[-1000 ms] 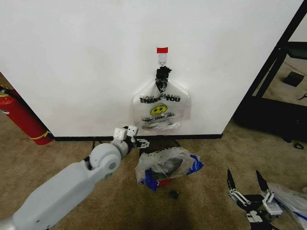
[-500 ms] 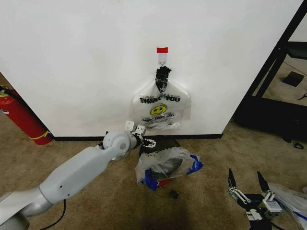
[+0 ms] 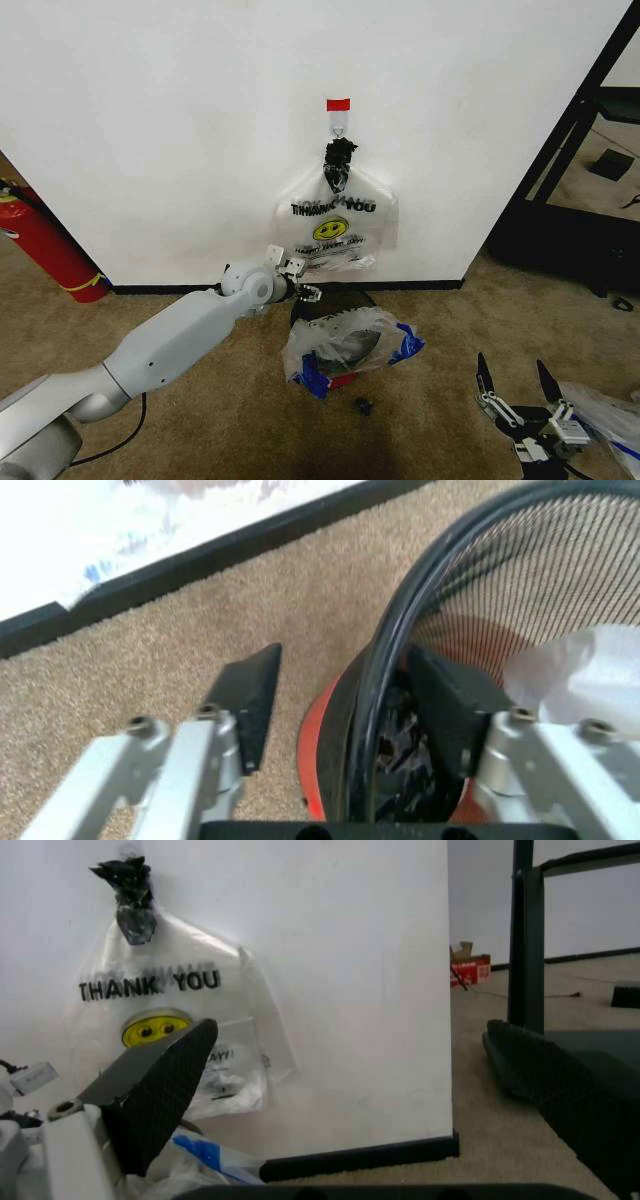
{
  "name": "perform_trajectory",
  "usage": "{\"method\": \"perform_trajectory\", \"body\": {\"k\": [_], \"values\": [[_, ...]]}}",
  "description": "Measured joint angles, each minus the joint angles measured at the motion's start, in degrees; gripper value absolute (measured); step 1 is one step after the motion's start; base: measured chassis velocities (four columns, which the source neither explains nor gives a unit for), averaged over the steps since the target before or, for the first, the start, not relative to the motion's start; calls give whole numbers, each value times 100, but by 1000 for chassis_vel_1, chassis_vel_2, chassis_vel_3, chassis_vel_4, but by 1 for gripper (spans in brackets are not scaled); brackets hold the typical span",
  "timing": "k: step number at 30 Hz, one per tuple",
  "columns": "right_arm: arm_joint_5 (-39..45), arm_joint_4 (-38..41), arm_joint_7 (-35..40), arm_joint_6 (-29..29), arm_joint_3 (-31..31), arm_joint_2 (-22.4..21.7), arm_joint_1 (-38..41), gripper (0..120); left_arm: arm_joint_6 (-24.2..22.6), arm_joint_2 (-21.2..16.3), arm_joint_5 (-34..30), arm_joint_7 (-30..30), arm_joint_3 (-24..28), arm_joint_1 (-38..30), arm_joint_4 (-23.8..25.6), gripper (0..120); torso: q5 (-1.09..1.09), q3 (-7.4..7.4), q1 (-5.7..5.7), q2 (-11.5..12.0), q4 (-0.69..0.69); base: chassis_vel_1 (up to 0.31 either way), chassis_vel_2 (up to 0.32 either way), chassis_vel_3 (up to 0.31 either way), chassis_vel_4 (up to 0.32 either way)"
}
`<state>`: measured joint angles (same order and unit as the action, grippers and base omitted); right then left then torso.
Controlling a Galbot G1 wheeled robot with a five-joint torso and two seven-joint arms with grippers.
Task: Pick up the garbage bag from the wall and place it over the trash bin.
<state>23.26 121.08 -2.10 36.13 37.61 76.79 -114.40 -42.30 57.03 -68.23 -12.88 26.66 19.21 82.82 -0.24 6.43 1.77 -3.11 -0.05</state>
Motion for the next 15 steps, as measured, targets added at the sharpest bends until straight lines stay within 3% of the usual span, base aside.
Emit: {"method": "perform_trajectory", "body": {"k": [13,15], "values": [[-12,22,69,-29,-9,37,-17,100,11,8,-17,82,69,65,-36,0,0,0,0,0,-1,0,0,0,0],[-13,19,70,-28,-9,38,-17,100,12,-12,-33,68,51,89,-6,0,0,0,0,0,-1,0,0,0,0]]}}
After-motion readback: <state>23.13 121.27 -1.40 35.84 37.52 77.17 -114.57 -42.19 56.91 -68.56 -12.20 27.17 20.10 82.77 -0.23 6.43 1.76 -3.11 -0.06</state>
